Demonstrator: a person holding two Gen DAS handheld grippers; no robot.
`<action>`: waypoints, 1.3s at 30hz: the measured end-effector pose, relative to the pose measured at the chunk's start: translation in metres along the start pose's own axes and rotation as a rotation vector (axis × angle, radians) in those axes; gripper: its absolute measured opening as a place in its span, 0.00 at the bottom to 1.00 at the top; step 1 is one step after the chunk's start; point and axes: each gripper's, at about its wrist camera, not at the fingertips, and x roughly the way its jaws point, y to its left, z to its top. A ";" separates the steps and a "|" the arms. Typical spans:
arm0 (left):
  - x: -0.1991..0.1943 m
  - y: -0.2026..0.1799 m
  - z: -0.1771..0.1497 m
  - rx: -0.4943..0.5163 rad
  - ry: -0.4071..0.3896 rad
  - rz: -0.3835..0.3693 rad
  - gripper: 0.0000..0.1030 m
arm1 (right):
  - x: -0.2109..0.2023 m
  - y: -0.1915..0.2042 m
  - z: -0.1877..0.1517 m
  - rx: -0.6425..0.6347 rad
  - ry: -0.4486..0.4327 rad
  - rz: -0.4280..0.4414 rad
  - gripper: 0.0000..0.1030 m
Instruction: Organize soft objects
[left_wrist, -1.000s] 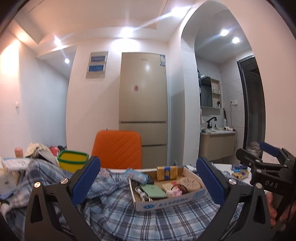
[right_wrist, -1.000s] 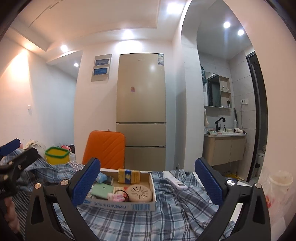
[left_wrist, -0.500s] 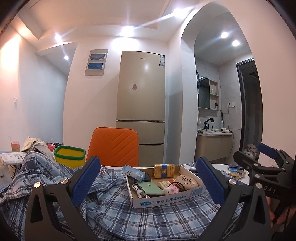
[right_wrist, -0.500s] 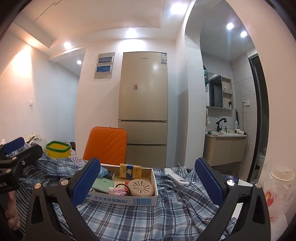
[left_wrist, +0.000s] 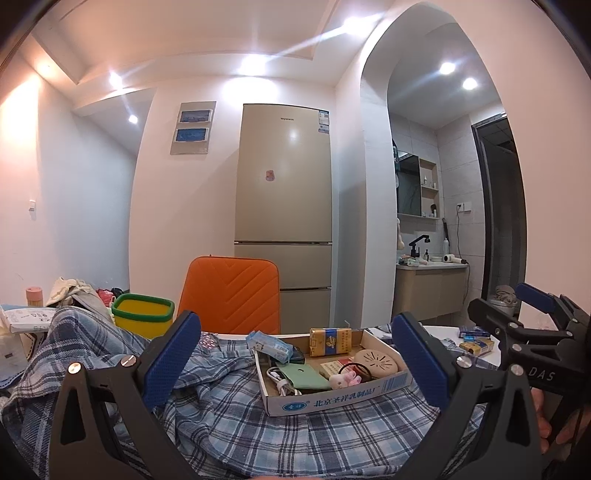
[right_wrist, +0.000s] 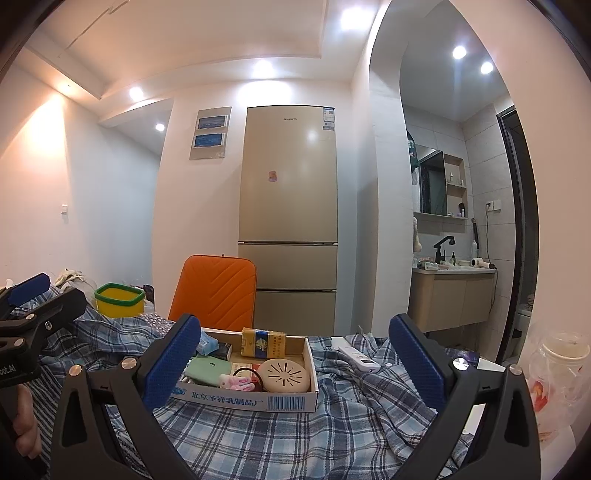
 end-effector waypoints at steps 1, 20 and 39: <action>0.001 0.000 0.000 -0.003 0.005 -0.009 1.00 | 0.000 0.000 0.000 0.001 0.002 0.001 1.00; 0.003 0.003 -0.001 -0.018 0.022 -0.008 1.00 | 0.000 -0.001 -0.001 0.000 0.000 0.009 1.00; 0.004 0.006 -0.002 -0.023 0.019 0.000 1.00 | -0.001 -0.001 0.001 0.002 0.003 0.010 1.00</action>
